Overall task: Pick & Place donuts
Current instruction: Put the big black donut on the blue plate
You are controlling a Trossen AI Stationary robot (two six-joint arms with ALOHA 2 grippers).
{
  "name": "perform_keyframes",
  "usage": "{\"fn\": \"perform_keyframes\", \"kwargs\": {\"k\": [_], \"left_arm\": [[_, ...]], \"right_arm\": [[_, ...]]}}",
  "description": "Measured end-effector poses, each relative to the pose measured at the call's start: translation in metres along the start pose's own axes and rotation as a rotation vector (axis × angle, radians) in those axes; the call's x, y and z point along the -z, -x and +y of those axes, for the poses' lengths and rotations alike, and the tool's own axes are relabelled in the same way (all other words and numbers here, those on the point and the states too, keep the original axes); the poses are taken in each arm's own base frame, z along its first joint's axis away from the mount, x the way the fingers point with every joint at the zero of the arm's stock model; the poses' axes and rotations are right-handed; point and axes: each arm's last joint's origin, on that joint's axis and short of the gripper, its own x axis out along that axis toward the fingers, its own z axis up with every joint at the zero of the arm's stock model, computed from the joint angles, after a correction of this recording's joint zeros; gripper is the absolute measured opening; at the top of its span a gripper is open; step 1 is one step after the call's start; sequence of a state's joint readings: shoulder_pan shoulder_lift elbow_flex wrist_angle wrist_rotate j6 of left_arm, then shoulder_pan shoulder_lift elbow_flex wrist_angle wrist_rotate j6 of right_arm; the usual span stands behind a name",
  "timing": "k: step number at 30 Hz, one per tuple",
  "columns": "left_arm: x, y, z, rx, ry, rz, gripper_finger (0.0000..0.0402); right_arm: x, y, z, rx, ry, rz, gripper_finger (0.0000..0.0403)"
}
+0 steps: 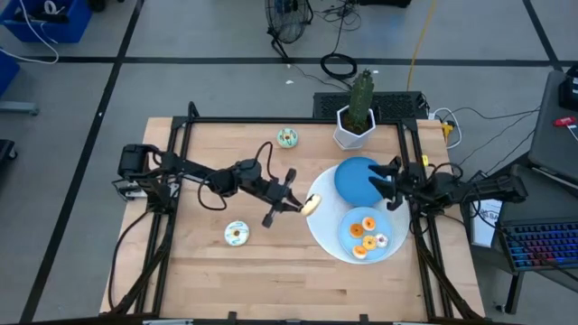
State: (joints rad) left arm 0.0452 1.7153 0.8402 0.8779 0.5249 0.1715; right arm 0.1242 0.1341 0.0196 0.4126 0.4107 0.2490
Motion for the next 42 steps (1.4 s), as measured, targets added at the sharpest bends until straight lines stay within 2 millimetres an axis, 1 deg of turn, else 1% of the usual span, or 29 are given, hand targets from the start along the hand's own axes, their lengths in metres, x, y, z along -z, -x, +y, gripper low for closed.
{"fn": "perform_keyframes", "kwargs": {"k": [4, 6, 11, 12, 15, 18, 19, 21, 23, 29, 33, 36, 38, 40, 42], "left_arm": [[0.000, 0.000, 0.000, 0.032, -0.009, -0.004, 0.0011], [0.000, 0.001, 0.000, 0.047, -0.012, -0.011, 0.0011], [0.000, 0.002, 0.003, 0.038, -0.004, -0.009, 0.0012], [0.000, 0.002, 0.003, 0.036, -0.004, -0.008, 0.0012], [0.000, 0.002, 0.003, 0.036, -0.005, -0.010, 0.0011], [0.000, 0.002, 0.003, 0.035, -0.003, -0.010, 0.0011], [0.000, 0.003, 0.003, 0.033, 0.001, -0.008, 0.0011], [0.000, 0.003, 0.004, 0.025, 0.016, -0.007, 0.0012], [0.001, 0.003, 0.004, 0.018, 0.021, -0.005, 0.0013], [0.002, 0.003, 0.003, 0.020, 0.037, 0.010, 0.0010], [0.002, 0.003, 0.004, 0.019, 0.047, 0.009, 0.0014], [0.002, 0.003, 0.003, 0.020, 0.048, 0.009, 0.0016], [0.002, 0.002, 0.003, 0.021, 0.051, 0.010, 0.0012], [0.002, 0.002, 0.003, 0.021, 0.056, 0.012, 0.0010], [0.003, 0.002, 0.003, 0.020, 0.072, 0.017, 0.0010]], "right_arm": [[0.002, -0.010, 0.008, -0.121, -0.008, 0.010, 0.0201], [0.006, -0.017, 0.010, -0.127, -0.006, 0.018, 0.0201], [0.033, -0.033, 0.011, -0.085, 0.060, 0.195, 0.0201], [0.034, -0.040, 0.014, -0.092, 0.068, 0.223, 0.0201], [0.034, -0.061, 0.025, -0.145, 0.081, 0.234, 0.0201], [0.040, -0.077, 0.033, -0.226, 0.148, 0.273, 0.0201], [0.040, -0.082, 0.036, -0.251, 0.154, 0.259, 0.0203], [0.037, -0.094, 0.043, -0.282, 0.166, 0.227, 0.0209], [0.040, -0.101, 0.046, -0.300, 0.181, 0.235, 0.0221], [0.041, -0.126, 0.057, -0.305, 0.185, 0.225, 0.0262], [0.045, -0.140, 0.062, -0.308, 0.214, 0.230, 0.0274], [0.049, -0.148, 0.062, -0.339, 0.225, 0.250, 0.0271], [0.052, -0.153, 0.061, -0.353, 0.226, 0.261, 0.0263], [0.053, -0.154, 0.059, -0.347, 0.227, 0.263, 0.0245], [0.053, -0.155, 0.058, -0.343, 0.229, 0.265, 0.0214]]}}
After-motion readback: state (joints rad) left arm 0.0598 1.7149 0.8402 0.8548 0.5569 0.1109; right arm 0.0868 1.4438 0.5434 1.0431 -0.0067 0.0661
